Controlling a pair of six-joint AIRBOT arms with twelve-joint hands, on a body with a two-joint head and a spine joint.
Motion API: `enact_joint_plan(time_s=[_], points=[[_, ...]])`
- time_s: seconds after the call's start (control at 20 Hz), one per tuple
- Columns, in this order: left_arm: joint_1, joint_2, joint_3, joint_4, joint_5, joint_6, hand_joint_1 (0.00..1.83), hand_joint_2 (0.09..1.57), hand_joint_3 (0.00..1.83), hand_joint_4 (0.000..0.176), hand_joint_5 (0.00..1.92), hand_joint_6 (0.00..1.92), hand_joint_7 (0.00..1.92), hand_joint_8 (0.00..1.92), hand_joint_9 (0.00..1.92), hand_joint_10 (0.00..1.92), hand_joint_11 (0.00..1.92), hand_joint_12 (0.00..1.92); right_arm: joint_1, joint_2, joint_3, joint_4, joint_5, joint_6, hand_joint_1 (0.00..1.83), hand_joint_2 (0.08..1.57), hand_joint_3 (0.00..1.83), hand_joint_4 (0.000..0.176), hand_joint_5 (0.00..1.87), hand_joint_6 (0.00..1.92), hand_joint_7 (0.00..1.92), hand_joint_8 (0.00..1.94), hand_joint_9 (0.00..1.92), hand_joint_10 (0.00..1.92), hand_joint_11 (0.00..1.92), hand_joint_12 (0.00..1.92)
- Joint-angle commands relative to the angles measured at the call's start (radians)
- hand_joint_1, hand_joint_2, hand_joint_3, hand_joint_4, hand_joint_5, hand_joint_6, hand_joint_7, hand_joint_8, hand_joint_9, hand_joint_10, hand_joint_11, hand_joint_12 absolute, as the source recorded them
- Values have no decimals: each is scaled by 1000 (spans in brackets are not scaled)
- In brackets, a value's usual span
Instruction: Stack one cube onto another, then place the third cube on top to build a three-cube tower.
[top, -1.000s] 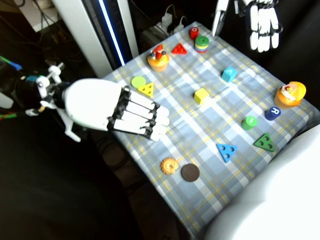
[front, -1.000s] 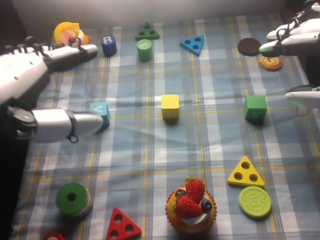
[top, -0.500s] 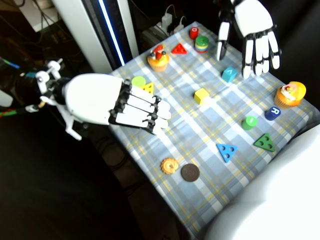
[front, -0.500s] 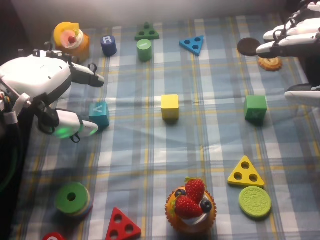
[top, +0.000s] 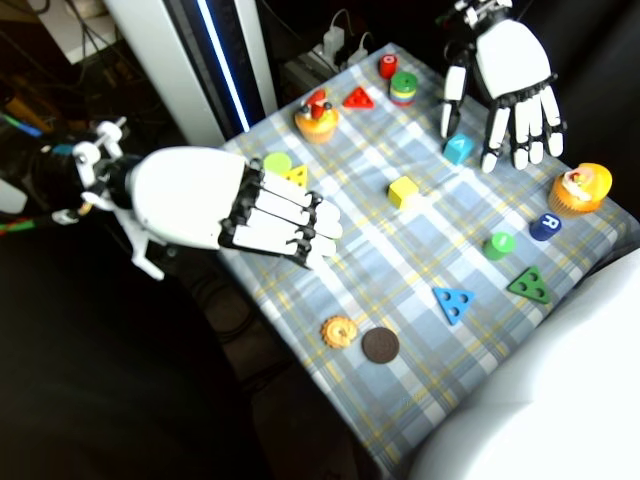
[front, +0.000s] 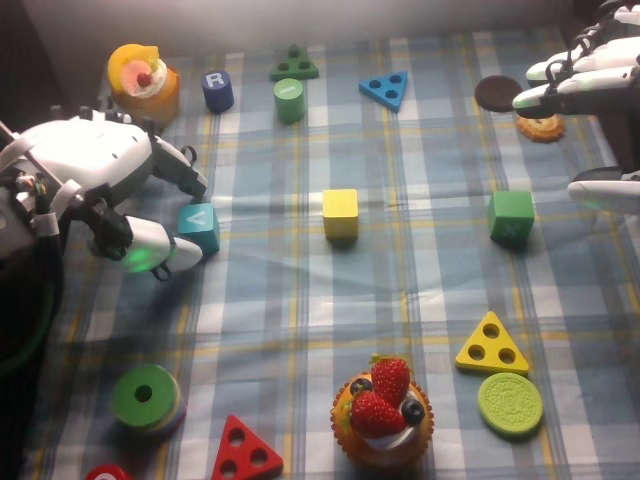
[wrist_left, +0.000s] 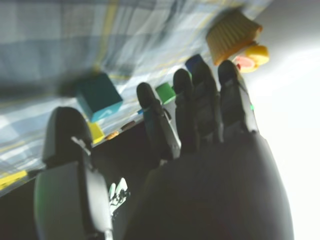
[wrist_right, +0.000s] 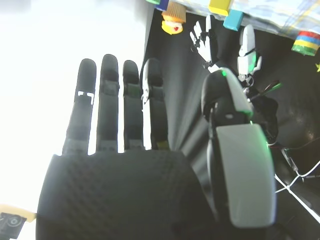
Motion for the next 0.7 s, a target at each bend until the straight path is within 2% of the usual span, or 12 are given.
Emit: enact_joint_plan(time_s=[0.0,0.15,0.25,0.3,0.35,0.4,0.55,0.65], points=[[-17,-6,8,30,-78,3,806,1000,2,176,783,17,435,4,322,3,45,182,13,1,-1,28,116,2,587,1233,1,0,545,1,491,2,483,5,114,976],[-22,-11,12,27,-75,3,887,959,0,176,913,9,518,4,404,5,101,227,13,0,-1,28,116,2,572,1244,2,0,552,3,504,6,506,9,162,950],[-23,-13,10,31,-76,3,869,979,8,176,926,5,492,0,376,0,63,215,13,-1,-1,28,116,2,567,1245,1,0,546,0,498,2,494,2,146,946],[-24,-14,10,32,-76,3,996,1057,7,176,1016,690,503,7,381,3,63,222,13,-1,-1,28,116,2,588,1240,0,0,552,2,500,2,495,2,141,949],[-25,-15,11,31,-76,3,1002,1100,8,176,972,935,506,3,375,2,42,211,13,-1,-1,28,116,2,574,1239,0,0,554,3,504,3,501,4,145,950],[-25,-16,12,30,-76,3,999,1116,3,176,950,1005,508,2,379,1,45,209,13,-1,-1,28,115,2,574,1242,0,0,550,0,500,1,494,1,135,947],[-25,-16,13,26,-76,3,1014,1106,0,176,982,965,541,5,417,6,69,228,12,-1,-1,28,115,2,567,1247,2,0,545,0,500,0,485,0,118,946],[-26,-21,14,23,-80,3,998,1125,2,176,940,1030,510,0,370,0,29,202,12,-2,-1,29,116,3,567,1250,3,0,543,0,498,0,479,0,110,935]])
